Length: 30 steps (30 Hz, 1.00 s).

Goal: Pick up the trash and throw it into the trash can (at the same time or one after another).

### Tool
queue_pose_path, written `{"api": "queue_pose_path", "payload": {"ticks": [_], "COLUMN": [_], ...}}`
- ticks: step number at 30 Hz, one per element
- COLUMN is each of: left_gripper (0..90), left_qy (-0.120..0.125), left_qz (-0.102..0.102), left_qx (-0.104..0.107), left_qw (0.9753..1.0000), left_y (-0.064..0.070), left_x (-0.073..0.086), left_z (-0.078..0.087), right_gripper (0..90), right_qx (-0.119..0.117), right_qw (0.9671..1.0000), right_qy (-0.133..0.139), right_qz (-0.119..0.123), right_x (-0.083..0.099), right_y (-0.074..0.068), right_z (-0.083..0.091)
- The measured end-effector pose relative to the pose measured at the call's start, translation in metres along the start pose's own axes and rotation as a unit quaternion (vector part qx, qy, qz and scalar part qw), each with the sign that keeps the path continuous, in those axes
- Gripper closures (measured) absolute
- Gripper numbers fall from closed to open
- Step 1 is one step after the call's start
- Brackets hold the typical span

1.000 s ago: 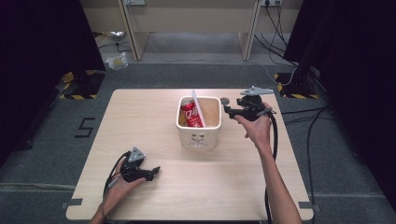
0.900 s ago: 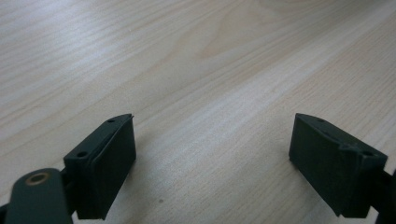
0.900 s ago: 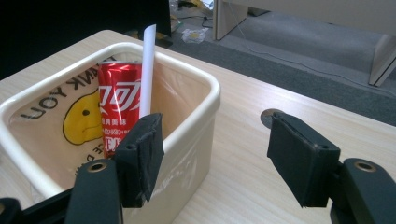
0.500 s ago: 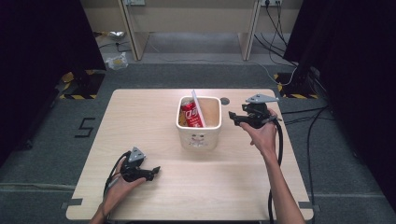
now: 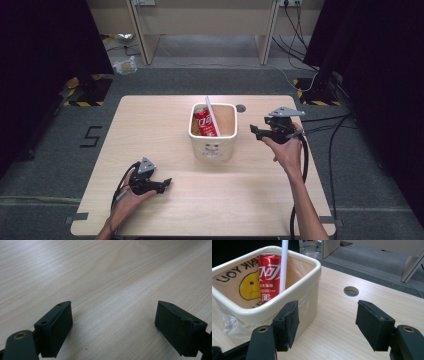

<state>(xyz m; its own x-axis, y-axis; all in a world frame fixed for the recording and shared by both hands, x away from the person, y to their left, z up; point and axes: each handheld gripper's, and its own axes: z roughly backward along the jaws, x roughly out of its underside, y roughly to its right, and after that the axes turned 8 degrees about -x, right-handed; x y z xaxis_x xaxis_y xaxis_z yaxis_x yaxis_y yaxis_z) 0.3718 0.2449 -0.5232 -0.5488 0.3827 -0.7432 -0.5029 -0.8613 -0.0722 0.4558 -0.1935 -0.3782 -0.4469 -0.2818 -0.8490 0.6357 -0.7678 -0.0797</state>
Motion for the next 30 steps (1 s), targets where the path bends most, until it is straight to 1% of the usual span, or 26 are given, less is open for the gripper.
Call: {"api": "queue_pose_path", "payload": {"ticks": [12,14,17,19,22,24,26,30], "left_gripper": [13.9,13.8,13.9,13.9,13.9,13.9,13.8,13.9], "left_qy": [0.000,0.000,0.000,0.000,-0.001,-0.001,-0.001,0.000], "left_qz": [0.000,0.000,0.000,0.000,-0.001,-0.001,-0.001,-0.001], "left_qx": [0.000,0.000,0.000,0.000,0.000,0.000,0.000,0.000], "left_qw": [1.0000,1.0000,1.0000,1.0000,1.0000,1.0000,1.0000,1.0000], "left_y": [0.000,0.000,0.000,0.000,0.000,0.000,0.000,0.000], "left_x": [0.000,0.000,0.000,0.000,0.000,0.000,0.000,0.000], "left_z": [0.000,0.000,0.000,0.000,0.000,0.000,0.000,0.000], "right_gripper": [35.2,34.7,34.1,34.1,33.9,33.9,33.1,33.1], "right_qx": [0.001,0.004,0.016,0.012,0.011,0.011,0.015,0.012], "right_qw": [1.0000,1.0000,0.9997,0.9998,0.9998,0.9998,0.9996,0.9997], "right_qy": [0.000,-0.004,-0.014,-0.012,-0.016,-0.016,-0.023,-0.018], "right_qz": [-0.005,-0.002,0.008,0.007,0.008,0.006,0.011,0.009], "right_x": [0.016,0.019,0.021,0.023,0.028,0.030,0.033,0.035], "right_y": [0.001,0.002,0.001,0.000,-0.001,-0.002,-0.002,-0.005], "right_z": [0.006,0.007,0.010,0.012,0.014,0.014,0.016,0.019]}}
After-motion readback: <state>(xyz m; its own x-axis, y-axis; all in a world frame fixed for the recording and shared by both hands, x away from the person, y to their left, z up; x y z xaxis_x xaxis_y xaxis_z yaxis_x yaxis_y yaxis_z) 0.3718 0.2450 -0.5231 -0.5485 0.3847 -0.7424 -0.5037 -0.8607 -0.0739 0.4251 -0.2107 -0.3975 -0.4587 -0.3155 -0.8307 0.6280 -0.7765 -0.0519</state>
